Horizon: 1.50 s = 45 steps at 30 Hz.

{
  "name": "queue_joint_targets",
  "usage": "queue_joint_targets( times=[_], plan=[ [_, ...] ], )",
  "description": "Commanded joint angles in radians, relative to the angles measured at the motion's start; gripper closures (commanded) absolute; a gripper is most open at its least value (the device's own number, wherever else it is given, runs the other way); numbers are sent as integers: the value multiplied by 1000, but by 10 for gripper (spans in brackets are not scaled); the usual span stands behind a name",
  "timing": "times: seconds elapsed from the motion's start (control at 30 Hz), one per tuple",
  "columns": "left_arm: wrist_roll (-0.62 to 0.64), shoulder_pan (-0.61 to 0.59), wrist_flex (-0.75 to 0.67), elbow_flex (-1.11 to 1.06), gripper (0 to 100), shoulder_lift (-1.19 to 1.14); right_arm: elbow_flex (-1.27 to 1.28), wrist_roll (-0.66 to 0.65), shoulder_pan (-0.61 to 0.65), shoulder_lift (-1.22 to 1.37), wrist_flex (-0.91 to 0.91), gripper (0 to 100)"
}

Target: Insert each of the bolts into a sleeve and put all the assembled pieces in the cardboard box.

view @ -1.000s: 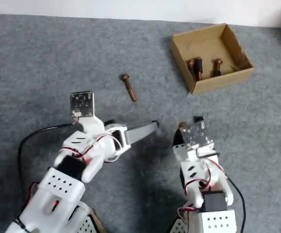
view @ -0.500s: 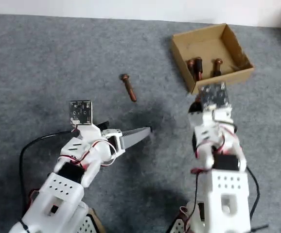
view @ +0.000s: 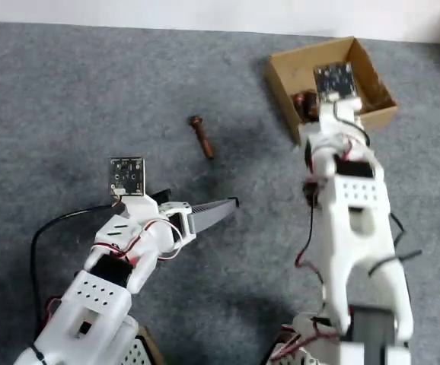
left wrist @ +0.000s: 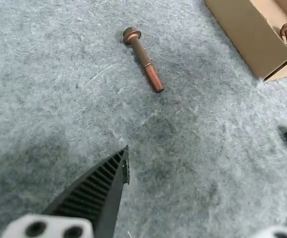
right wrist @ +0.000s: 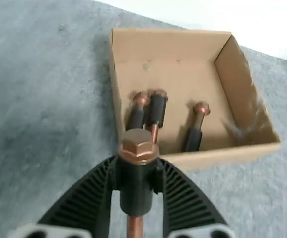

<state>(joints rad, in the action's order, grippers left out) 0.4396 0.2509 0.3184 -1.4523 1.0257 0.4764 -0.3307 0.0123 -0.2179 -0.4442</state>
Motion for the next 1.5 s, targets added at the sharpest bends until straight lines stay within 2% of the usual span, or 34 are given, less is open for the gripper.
queue_joint_targets(
  times=[0.0, 0.37, 0.6, 0.73, 0.97, 1.03, 1.13, 1.47],
  plan=[
    [-8, -5, -25, 2, 489, 16, -220, -8, -10, 102, 21, 993],
    [-8, -5, -25, 2, 489, 16, -631, -8, -13, 476, 19, 993],
    [-54, -4, -25, 4, 489, 16, -835, -8, -64, 694, 19, 993],
    [-54, -2, -25, 4, 489, 16, -897, -5, -93, 806, 19, 993],
    [-55, 31, -23, 1, 489, 16, -935, 91, -99, 923, 18, 991],
    [-55, 28, -23, 1, 489, 16, -935, 123, -99, 928, 12, 960],
    [-55, 27, -23, 1, 489, 16, -963, 141, -91, 926, -91, 875],
    [-55, 27, -23, 1, 489, 16, -1356, 138, -67, 931, -598, 885]
  ],
)
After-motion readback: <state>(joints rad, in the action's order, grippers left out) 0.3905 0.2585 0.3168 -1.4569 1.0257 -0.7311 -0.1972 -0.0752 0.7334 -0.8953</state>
